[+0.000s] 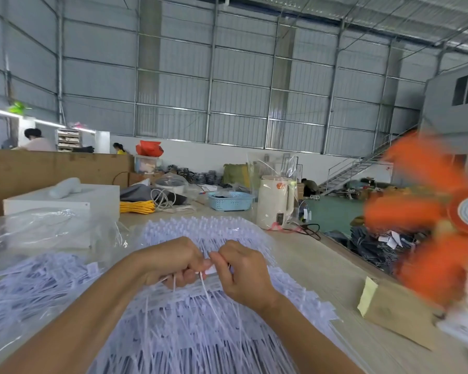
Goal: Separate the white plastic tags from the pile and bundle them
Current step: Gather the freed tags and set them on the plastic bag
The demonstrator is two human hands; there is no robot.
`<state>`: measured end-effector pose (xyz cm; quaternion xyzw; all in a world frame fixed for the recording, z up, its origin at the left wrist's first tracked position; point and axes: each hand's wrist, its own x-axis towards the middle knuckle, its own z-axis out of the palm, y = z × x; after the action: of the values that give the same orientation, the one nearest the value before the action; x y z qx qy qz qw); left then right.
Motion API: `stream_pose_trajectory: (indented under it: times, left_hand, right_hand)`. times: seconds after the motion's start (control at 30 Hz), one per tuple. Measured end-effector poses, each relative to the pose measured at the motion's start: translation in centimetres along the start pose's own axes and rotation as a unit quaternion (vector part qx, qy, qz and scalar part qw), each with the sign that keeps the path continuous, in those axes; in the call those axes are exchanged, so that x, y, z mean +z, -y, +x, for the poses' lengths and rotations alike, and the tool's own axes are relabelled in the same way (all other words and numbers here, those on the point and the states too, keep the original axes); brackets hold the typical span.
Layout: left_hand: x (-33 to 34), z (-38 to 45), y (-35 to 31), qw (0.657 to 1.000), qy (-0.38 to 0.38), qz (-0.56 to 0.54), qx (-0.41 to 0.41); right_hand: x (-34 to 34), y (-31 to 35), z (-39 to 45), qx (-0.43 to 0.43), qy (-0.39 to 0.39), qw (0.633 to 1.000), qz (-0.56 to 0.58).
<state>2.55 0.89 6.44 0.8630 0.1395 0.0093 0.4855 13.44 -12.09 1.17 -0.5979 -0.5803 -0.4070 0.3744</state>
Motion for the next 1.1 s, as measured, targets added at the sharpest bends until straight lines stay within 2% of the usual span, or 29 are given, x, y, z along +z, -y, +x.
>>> stream_pose_trajectory:
  times: [0.2, 0.43, 0.67, 0.87, 0.93, 1.03, 1.1]
  left_hand:
    - [0.0, -0.1, -0.2, 0.992, 0.014, -0.113, -0.045]
    - [0.3, -0.3, -0.7, 0.974, 0.020, -0.187, -0.127]
    - [0.2, -0.3, -0.2, 0.923, 0.100, -0.329, -0.175]
    - [0.2, -0.4, 0.2, 0.878, 0.173, -0.416, -0.160]
    - [0.3, -0.5, 0.5, 0.898, 0.145, -0.387, -0.149]
    - [0.7, -0.4, 1.3, 0.982, 0.035, -0.179, -0.043]
    - [0.9, -0.5, 1.5, 0.997, -0.032, -0.075, 0.016]
  right_hand:
    - [0.4, -0.1, 0.1, 0.066, -0.003, 0.996, 0.066]
    - [1.1, -0.3, 0.2, 0.083, -0.001, 0.992, 0.095]
    - [1.1, -0.3, 0.2, 0.066, -0.012, 0.992, 0.103]
    - [0.9, -0.3, 0.5, 0.063, 0.001, 0.992, 0.111]
    - [0.7, -0.2, 0.5, 0.068, 0.021, 0.991, 0.109]
    - [0.0, -0.4, 1.0, 0.106, 0.086, 0.985, 0.102]
    - [-0.2, -0.1, 1.4, 0.133, 0.124, 0.979, 0.091]
